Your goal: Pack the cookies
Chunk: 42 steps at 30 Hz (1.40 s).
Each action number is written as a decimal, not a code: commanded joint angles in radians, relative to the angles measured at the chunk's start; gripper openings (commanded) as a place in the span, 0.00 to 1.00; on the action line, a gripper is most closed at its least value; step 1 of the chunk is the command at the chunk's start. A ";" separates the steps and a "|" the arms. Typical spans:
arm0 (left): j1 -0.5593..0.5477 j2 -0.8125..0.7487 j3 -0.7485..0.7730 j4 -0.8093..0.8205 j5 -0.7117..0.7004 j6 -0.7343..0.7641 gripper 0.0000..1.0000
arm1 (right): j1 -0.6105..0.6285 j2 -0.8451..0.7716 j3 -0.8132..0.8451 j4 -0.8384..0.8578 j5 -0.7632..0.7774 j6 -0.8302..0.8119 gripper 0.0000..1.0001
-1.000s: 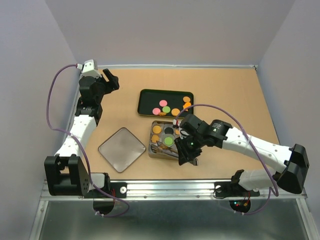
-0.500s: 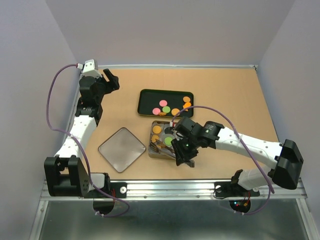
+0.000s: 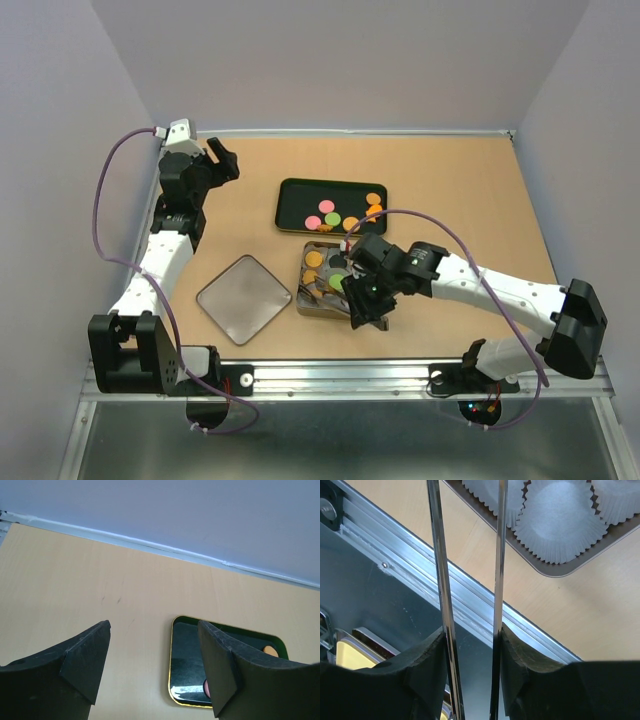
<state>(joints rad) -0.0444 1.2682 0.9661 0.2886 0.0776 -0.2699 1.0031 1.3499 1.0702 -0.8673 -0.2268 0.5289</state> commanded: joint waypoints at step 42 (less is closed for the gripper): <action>-0.008 -0.033 0.005 0.034 -0.002 0.024 0.81 | -0.116 0.182 0.487 -0.111 0.222 -0.075 0.52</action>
<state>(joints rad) -0.0460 1.2682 0.9661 0.2874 0.0776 -0.2657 0.9638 1.5146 1.4590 -0.9871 -0.0578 0.4816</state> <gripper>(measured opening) 0.807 0.519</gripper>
